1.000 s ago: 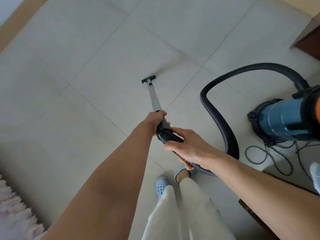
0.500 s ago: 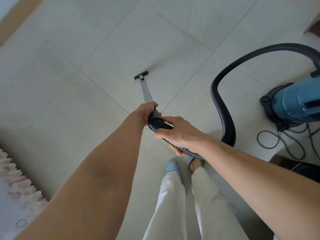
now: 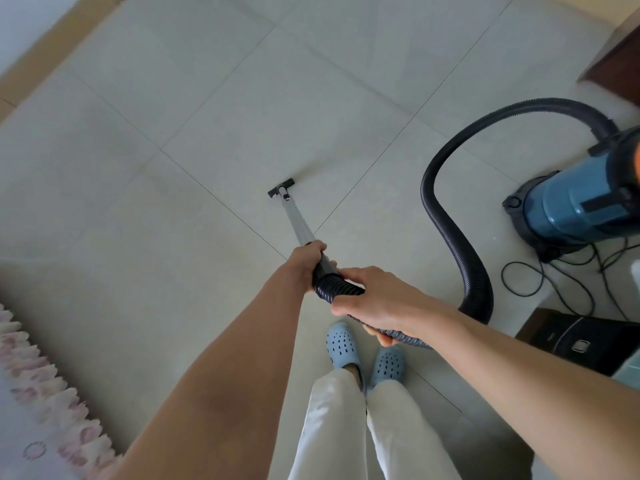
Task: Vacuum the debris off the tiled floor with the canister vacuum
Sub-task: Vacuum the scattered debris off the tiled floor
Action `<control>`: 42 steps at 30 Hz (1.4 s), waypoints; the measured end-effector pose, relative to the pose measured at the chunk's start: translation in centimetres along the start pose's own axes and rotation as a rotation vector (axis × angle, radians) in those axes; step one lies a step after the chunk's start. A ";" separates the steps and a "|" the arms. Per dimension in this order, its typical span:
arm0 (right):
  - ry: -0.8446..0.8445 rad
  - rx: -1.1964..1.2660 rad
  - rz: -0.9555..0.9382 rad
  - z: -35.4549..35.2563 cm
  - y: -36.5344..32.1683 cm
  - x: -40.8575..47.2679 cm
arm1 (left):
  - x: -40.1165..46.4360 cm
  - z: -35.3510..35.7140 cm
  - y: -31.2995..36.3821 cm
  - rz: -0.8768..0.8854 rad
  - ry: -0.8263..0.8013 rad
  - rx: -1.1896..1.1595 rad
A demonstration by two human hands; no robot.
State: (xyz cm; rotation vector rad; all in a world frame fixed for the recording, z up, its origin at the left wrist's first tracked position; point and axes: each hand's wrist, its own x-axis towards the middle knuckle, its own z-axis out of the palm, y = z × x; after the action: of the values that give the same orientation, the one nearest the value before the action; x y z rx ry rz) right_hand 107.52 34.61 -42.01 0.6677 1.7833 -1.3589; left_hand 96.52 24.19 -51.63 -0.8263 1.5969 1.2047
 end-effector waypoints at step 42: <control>0.310 0.178 0.024 -8.7 0.9 -0.3 | 0.6 12.8 8.8 0.039 -0.201 0.370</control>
State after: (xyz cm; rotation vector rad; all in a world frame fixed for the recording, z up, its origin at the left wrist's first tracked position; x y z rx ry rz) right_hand 106.11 43.23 -41.19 1.0412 1.8975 -1.4721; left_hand 91.94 39.00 -50.35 -0.4263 1.6081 0.9450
